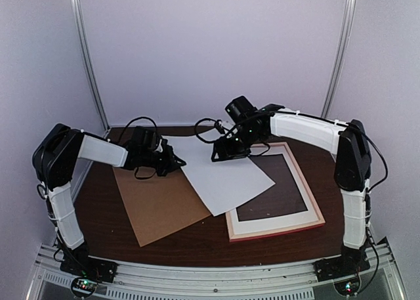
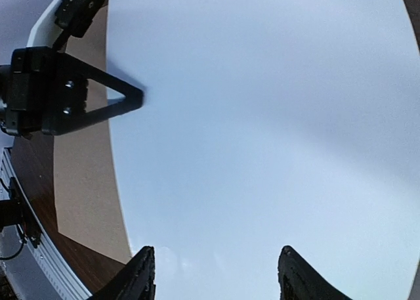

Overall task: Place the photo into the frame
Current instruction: Adjust the photo.

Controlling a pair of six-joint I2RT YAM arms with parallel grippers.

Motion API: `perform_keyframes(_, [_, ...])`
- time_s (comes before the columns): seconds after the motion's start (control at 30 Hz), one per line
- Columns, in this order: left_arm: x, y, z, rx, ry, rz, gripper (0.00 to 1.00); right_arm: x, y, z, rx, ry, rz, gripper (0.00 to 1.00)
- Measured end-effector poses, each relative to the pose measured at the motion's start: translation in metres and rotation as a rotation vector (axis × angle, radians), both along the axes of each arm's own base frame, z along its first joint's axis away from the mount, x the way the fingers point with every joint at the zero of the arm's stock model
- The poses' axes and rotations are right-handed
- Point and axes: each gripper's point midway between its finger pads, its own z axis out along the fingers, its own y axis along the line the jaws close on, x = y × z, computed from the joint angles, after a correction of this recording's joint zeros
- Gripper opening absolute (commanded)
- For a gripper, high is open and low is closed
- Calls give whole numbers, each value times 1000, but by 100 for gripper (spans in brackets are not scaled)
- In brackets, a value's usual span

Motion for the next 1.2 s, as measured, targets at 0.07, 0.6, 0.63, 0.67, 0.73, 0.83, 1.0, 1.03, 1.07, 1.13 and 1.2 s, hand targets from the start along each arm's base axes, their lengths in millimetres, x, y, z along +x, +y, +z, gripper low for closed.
perform_keyframes(0.07, [1,-4,8,-3,-34,-43,0,9,-22,2,-6,-7,-27,77])
perform_keyframes(0.6, [-27,-14,63,67,-246,-375,0,54,-128,10,37,-41,-145,88])
perform_keyframes(0.63, [-30,-13,67,77,-264,-388,0,55,-127,10,45,-42,-142,88])
perform_keyframes(0.67, [-32,-11,72,87,-287,-403,0,56,-126,10,55,-42,-138,89])
perform_keyframes(0.73, [-36,-9,81,101,-332,-425,0,59,-124,9,78,-42,-130,89])
perform_keyframes(0.83, [-41,-7,100,115,-421,-452,0,61,-117,2,117,-30,-108,89])
perform_keyframes(1.0, [-52,-3,110,117,-503,-479,0,62,-110,-15,175,2,-80,89])
perform_keyframes(1.03, [-54,-4,110,113,-513,-486,0,62,-109,-16,188,5,-73,89])
perform_keyframes(1.07, [-56,-4,109,109,-521,-492,0,63,-107,-18,200,4,-68,89])
perform_keyframes(1.13, [-60,-4,107,99,-531,-501,0,65,-104,-18,230,0,-54,89])
perform_keyframes(1.2, [-62,-5,107,84,-547,-511,0,67,-102,-18,261,-10,-41,89])
